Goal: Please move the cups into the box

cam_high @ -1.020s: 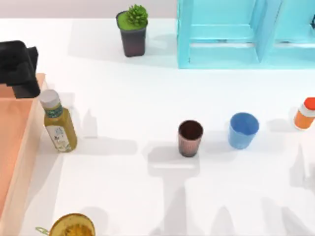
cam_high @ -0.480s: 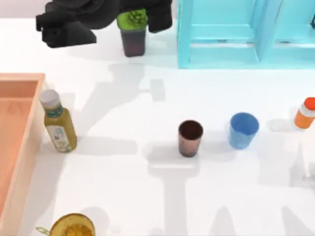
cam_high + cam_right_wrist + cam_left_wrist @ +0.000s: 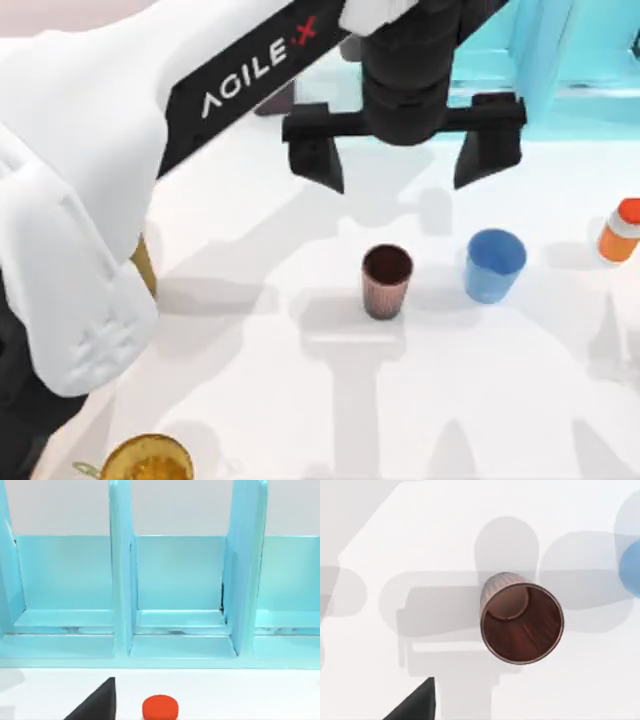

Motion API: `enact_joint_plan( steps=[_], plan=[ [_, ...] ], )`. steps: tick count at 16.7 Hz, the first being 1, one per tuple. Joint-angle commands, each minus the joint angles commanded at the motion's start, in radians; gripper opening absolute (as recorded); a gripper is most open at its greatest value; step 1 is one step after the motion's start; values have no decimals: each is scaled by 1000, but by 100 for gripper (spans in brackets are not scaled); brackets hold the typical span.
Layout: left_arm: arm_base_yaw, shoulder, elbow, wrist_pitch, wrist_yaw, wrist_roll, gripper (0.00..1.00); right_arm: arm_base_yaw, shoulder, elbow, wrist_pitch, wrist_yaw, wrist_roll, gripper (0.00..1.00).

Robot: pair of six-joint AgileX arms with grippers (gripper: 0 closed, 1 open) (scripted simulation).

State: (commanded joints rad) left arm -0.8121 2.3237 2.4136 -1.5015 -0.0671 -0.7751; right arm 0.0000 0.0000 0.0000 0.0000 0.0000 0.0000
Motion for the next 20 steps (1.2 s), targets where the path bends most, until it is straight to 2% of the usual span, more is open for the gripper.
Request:
enact_joint_plan(
  steps=[4,11,14,20],
  plan=[
    [-47,139,137,-85,0,-48,100,0,0,0,0,0,0,100],
    [-46,148,141,-86,1,-50,100,0,0,0,0,0,0,100],
    [-43,139,70,-16,1,-45,100,0,0,0,0,0,0,100],
    [-34,117,-246,270,1,-36,100,0,0,0,0,0,0,100]
  ],
)
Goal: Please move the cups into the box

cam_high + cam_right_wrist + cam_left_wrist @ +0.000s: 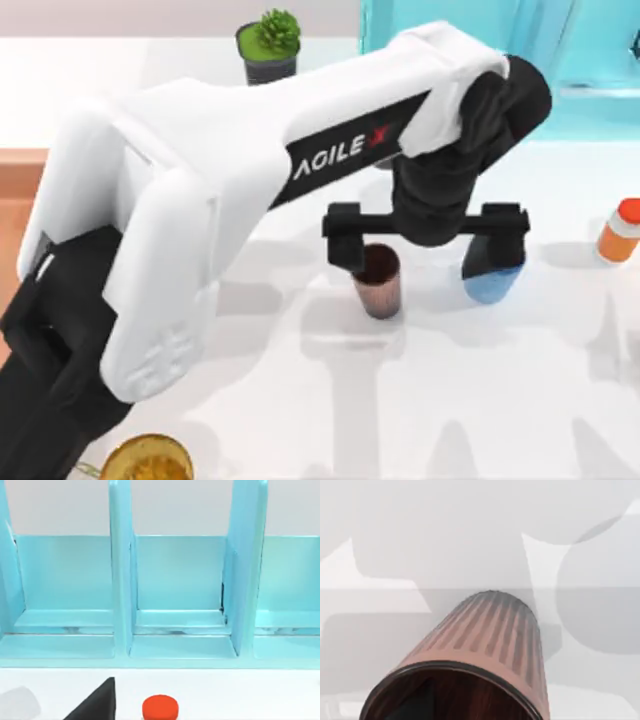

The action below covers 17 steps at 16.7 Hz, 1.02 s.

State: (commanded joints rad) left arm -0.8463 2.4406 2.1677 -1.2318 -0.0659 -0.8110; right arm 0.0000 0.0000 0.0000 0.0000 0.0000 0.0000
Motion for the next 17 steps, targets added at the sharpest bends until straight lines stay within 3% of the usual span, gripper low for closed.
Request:
enact_joint_plan(
  steps=[7,17],
  plan=[
    [1,-2,-67,67,0,1,100,0,0,0,0,0,0,100],
    [1,-2,-67,67,0,1,25,0,0,0,0,0,0,100]
  ],
)
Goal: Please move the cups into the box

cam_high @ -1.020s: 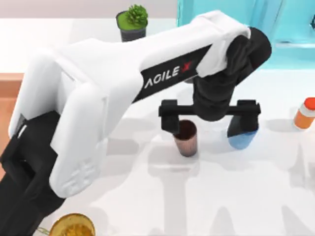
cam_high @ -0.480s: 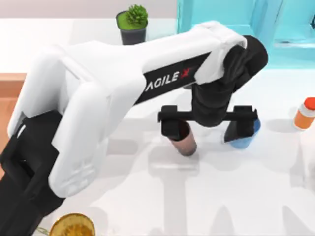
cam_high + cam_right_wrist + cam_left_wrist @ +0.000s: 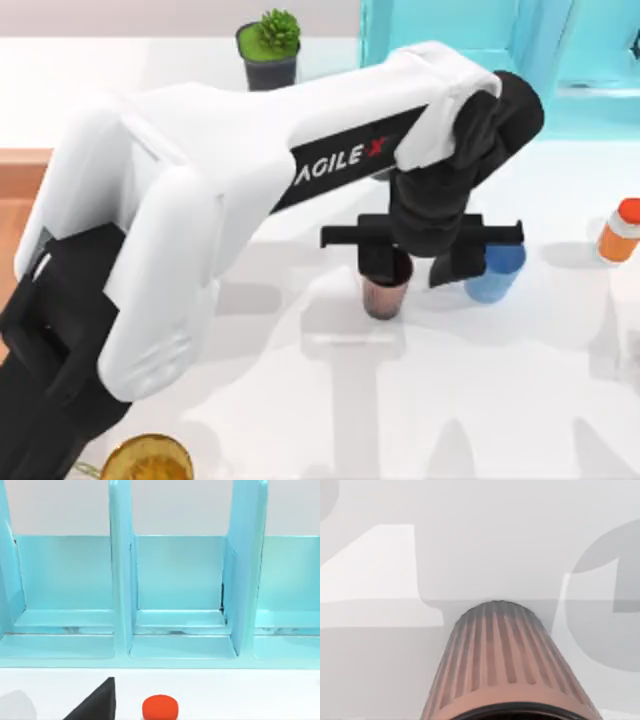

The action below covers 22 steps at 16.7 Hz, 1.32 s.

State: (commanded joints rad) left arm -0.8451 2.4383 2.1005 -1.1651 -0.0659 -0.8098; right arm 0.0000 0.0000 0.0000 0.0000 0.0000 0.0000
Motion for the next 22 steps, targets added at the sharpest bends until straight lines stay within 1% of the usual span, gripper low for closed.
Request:
enact_joint_plan(
  steps=[3,4,14,16,22],
  plan=[
    [0,0,0,0,0,0,2,0,0,0,0,0,0,100],
    [0,0,0,0,0,0,0,0,0,0,0,0,0,100],
    [3,-15,-14,-9,0,14,0,0,0,0,0,0,0,100],
    [25,-70,-46,-39,0,46,0,0,0,0,0,0,0,100],
    [147,-314,-165,-146,6,151,0,0,0,0,0,0,0,100]
  ],
)
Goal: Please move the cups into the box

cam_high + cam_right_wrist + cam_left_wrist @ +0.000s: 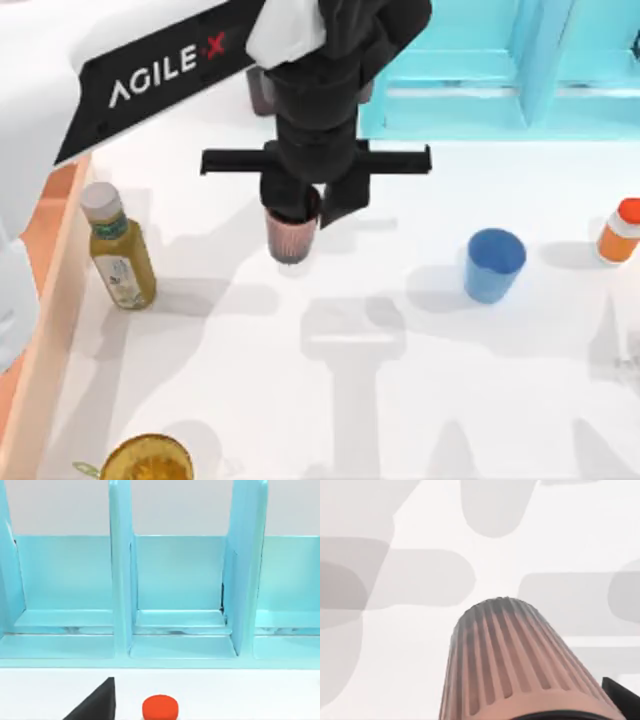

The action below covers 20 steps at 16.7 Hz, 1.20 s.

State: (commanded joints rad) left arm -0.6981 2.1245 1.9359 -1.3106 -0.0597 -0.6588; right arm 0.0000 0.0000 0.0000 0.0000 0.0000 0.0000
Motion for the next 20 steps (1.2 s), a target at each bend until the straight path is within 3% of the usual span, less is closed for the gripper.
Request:
enact_joint_plan(
  steps=[6,9,16,20],
  plan=[
    [12,-24,-5,-12,-1,13,0,0,0,0,0,0,0,100],
    [76,-87,-51,-42,-15,76,0,0,0,0,0,0,0,100],
    [430,-509,-305,-47,54,524,0,0,0,0,0,0,0,100],
    [670,-641,-392,-53,92,723,0,0,0,0,0,0,0,100]
  ],
)
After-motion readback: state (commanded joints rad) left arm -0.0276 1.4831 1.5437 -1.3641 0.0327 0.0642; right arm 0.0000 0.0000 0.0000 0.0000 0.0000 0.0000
